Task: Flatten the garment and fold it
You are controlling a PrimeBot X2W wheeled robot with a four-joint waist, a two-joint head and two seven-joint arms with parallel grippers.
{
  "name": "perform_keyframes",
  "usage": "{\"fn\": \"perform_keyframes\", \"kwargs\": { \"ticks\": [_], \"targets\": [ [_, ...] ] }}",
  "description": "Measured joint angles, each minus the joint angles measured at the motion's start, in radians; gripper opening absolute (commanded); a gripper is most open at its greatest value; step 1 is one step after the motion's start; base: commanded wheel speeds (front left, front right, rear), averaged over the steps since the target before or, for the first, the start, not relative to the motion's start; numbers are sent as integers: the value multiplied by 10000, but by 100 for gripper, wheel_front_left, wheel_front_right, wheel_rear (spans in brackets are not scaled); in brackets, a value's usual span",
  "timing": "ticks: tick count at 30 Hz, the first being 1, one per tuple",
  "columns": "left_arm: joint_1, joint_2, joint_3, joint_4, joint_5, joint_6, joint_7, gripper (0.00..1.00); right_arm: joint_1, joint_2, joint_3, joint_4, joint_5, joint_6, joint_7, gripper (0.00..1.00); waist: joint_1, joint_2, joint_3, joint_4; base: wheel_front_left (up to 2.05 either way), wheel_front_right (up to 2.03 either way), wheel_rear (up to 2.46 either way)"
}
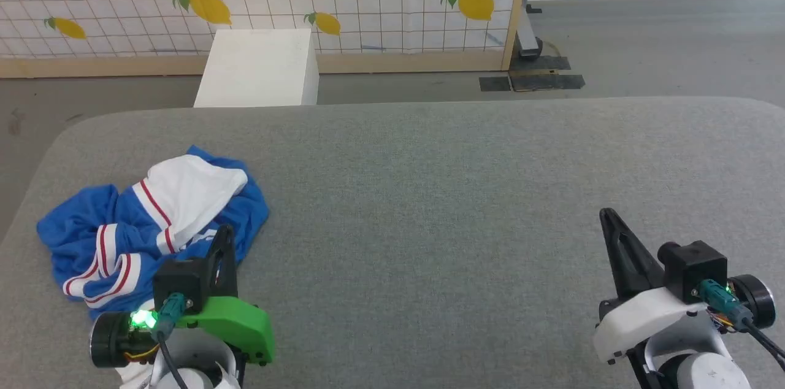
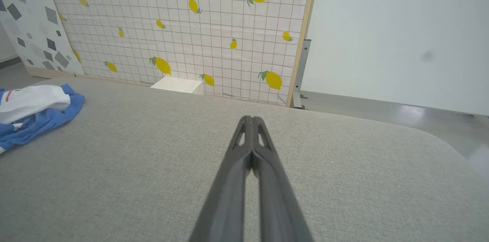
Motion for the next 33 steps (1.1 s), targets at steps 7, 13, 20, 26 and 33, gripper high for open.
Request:
{"fn": "perform_keyframes", "kwargs": {
  "ticks": [7,13,20,26,33],
  "targets": [
    [0,0,2,0,0,0,0,0,0,0,0,0,0,0,0,0,0,0,0,0,0,0,0],
    [0,0,2,0,0,0,0,0,0,0,0,0,0,0,0,0,0,0,0,0,0,0,0],
    [-4,2,-42,15,-54,2,-4,100,-2,0,-12,23,27,2,-2,100,0,0,1,0,0,0,0],
    [-4,2,-136,150,-148,31,-105,100,-2,0,-33,155,148,0,-104,100,0,0,14,-2,0,0,0],
    [-9,2,-265,301,-244,105,-268,100,-2,-2,-86,330,337,0,-268,100,0,0,46,26,0,0,0]
  ]
}}
